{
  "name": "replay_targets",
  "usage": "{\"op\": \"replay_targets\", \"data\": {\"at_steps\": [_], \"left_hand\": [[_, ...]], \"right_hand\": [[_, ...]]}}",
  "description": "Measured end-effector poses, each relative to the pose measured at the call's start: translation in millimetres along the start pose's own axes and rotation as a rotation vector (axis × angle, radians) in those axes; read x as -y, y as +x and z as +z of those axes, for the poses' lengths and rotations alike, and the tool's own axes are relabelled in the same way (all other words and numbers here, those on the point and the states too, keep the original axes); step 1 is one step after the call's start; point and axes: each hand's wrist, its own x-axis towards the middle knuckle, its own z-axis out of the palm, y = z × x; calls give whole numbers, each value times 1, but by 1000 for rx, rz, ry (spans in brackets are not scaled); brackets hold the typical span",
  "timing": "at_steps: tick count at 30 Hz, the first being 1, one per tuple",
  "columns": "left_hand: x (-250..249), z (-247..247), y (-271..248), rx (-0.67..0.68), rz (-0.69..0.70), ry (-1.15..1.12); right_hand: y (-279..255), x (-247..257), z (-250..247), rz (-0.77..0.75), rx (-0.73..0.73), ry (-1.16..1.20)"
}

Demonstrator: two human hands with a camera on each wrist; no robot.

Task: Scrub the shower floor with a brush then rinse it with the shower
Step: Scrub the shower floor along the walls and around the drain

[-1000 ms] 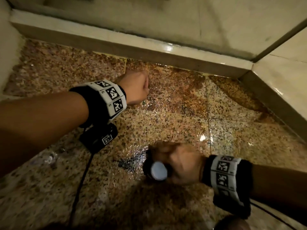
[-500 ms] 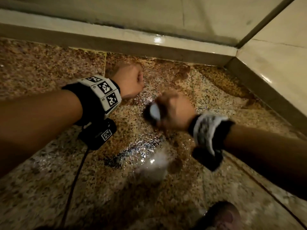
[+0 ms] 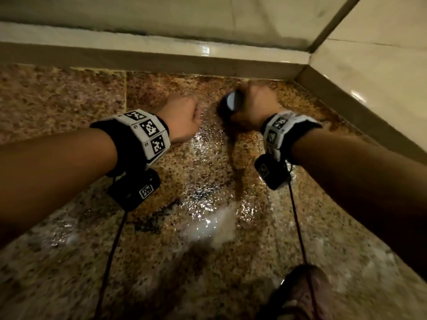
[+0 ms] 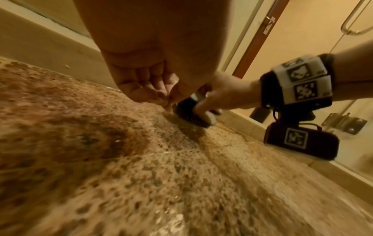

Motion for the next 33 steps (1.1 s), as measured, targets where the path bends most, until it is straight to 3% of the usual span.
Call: {"op": "replay_targets", "data": {"at_steps": [3, 5, 7, 9, 13, 15, 17, 20, 22, 24, 26, 30, 33], "left_hand": [[-8, 4, 4, -9, 20, -28], [-10, 7, 3, 0, 35, -21], [-10, 9, 2, 35, 50, -13], [-7, 10, 3, 45, 59, 4], [-5, 14, 3, 56, 29, -21], [-9, 16, 4, 66, 34, -18], [-14, 18, 4, 71, 42, -25], [-20, 20, 4, 71, 59, -40], [-20, 20, 0, 101, 72, -40], [-19, 19, -3, 119, 100, -21], [-17, 15, -7, 113, 114, -9], [-8, 4, -13, 98, 79, 38], [2, -4, -15, 84, 76, 70]], "right_hand": [[-60, 9, 22, -134, 29, 74], [-122, 16, 29, -328, 184, 195], [-169, 13, 29, -418, 344, 238], [-162, 1, 20, -320, 299, 297], [-63, -40, -2, 52, -48, 242], [-34, -61, 2, 181, -72, 131], [-45, -60, 14, 211, -37, 61], [-107, -36, 27, -64, 21, 135], [-157, -22, 25, -279, 191, 188], [-178, -21, 20, -386, 324, 178], [-156, -20, 8, -305, 352, 212], [-65, -7, -4, 37, 38, 232], [-60, 24, 14, 98, 28, 160]]}}
